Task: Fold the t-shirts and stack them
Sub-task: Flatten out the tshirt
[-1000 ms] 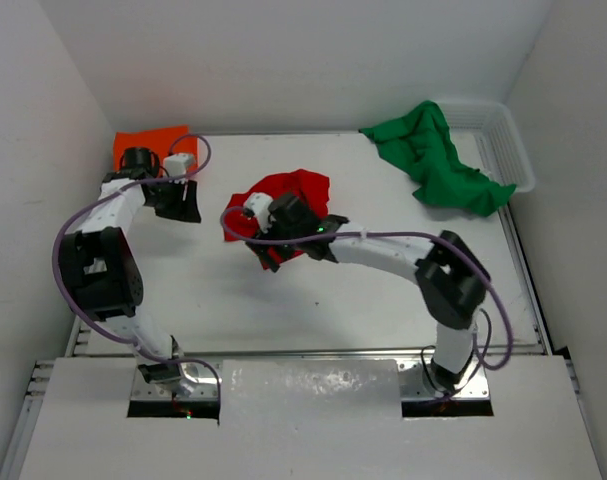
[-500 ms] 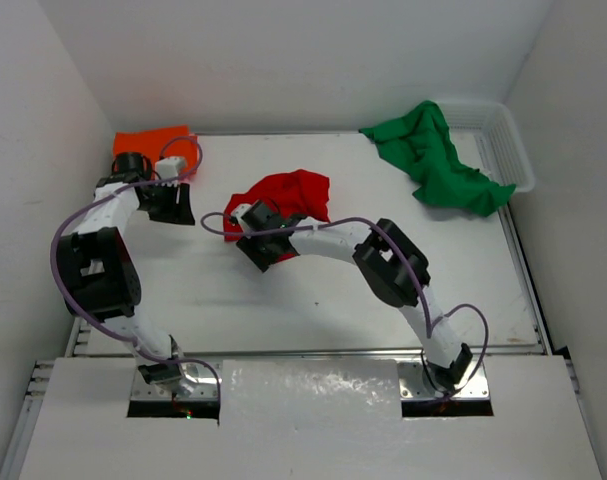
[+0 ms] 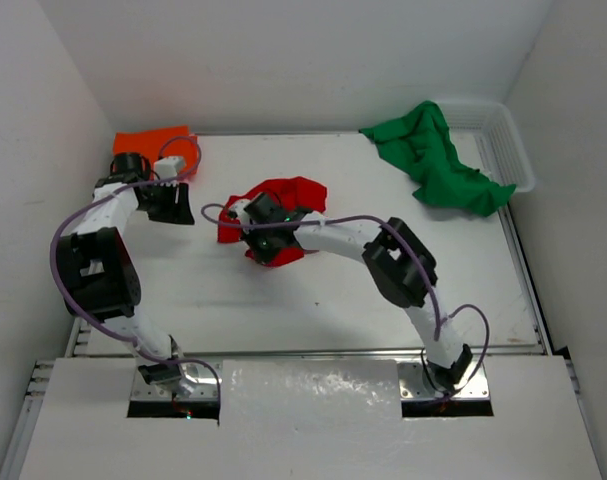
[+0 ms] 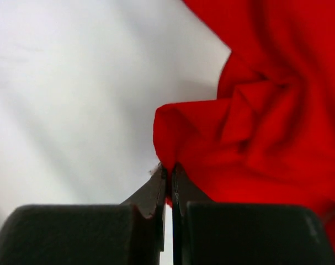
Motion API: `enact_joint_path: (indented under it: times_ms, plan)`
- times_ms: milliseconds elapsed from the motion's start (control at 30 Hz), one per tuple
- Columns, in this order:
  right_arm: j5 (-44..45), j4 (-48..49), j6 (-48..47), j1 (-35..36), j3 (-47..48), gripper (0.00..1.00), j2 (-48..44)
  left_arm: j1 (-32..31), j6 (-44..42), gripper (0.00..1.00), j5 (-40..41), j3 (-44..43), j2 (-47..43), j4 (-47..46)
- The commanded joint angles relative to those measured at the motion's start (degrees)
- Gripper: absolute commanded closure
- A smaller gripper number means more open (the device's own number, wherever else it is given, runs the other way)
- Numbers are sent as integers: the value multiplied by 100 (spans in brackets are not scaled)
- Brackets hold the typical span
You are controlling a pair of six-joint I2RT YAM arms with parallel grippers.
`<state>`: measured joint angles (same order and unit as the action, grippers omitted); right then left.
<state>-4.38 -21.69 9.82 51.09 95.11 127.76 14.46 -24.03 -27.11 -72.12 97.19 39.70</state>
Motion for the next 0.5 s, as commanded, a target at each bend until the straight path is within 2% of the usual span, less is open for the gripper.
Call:
enact_joint_path:
  times_ms: [0, 67, 200, 300, 433, 467]
  plan:
    - [-1553, 761, 869, -474, -88, 100, -1837, 66, -102, 50, -224, -267, -279, 28]
    - [-1732, 1298, 1588, -888, -604, 100, -2280, 66, -163, 51, -382, -521, -262, 107]
    - [-1899, 1729, 2286, -2257, -1573, 100, -3124, -39, -163, 52, -795, -1075, -209, 187]
    - [-2102, 2072, 2796, -2979, -2328, 100, -3450, -267, -189, 52, -804, -1567, -121, 283]
    - [-2214, 2317, 2875, -3605, -3232, 100, -3916, -1021, -584, 53, -901, -1990, 28, 643]
    - [-2338, 2484, 3163, -3737, -3410, 100, -4056, -1198, -672, 53, -953, -1930, 20, 696]
